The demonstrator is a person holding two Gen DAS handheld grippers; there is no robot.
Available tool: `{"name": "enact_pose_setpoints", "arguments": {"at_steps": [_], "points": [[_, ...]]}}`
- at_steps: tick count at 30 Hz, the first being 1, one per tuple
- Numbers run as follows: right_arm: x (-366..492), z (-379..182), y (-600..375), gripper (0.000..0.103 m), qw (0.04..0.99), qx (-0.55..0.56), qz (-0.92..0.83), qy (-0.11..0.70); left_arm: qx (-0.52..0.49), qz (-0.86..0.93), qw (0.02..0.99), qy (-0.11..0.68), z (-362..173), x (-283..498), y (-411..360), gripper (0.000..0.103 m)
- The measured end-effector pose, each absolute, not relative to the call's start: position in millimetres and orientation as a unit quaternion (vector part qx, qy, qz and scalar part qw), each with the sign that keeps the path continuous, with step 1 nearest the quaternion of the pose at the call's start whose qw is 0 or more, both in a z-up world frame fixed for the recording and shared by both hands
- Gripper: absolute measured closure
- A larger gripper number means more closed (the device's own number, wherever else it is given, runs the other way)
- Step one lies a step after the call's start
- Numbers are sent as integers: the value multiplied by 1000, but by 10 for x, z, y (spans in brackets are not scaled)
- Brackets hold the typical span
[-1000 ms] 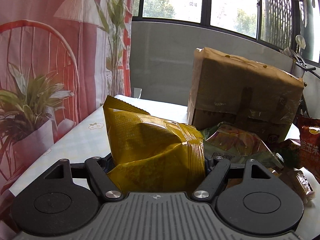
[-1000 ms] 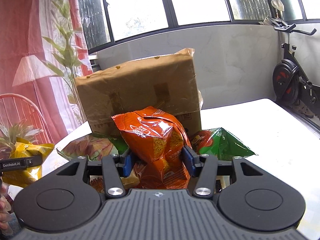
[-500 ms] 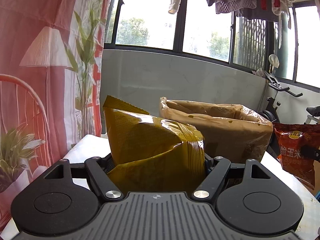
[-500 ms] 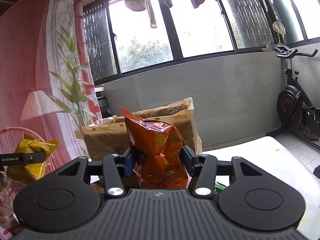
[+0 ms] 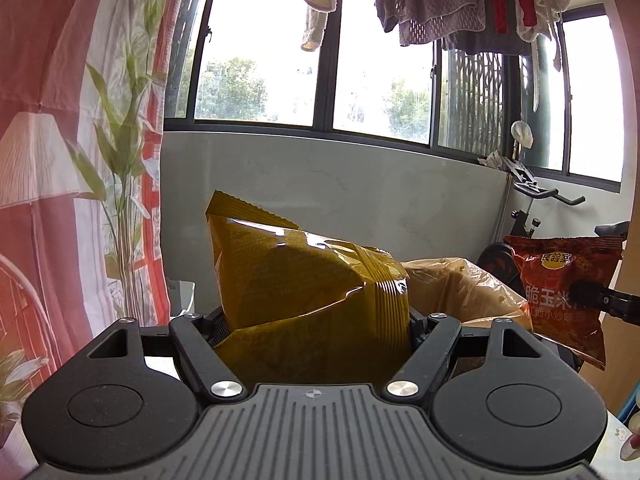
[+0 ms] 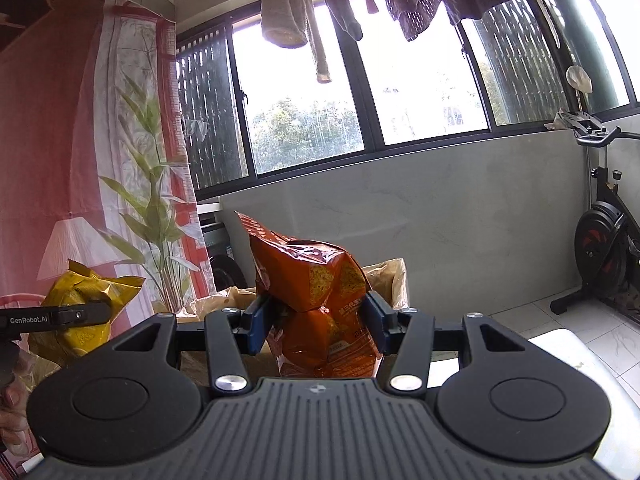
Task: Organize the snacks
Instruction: 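Carry both bags over the box and open both tools to drop them in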
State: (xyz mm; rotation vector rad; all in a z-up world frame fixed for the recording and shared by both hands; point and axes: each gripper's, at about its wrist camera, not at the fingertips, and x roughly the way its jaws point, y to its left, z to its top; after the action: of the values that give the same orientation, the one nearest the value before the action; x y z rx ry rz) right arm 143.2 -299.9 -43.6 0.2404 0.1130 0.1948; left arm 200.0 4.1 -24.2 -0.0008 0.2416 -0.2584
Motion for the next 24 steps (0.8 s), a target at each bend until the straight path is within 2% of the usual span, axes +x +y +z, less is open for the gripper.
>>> {"name": "enact_pose_setpoints", "arguments": {"at_steps": [15,19,24], "points": [[2596,-108,-3081,55,976,168,114,83,21,-140,979,147,75,3004,-420,24],[2917,-179,-3034,54,971,168,114,125,25,-146,975,168,20,3308,-508,24],[3112,-348,-3038,50,963,176,85,184,40,-150,964,217,-133,3630,-594,13]]}}
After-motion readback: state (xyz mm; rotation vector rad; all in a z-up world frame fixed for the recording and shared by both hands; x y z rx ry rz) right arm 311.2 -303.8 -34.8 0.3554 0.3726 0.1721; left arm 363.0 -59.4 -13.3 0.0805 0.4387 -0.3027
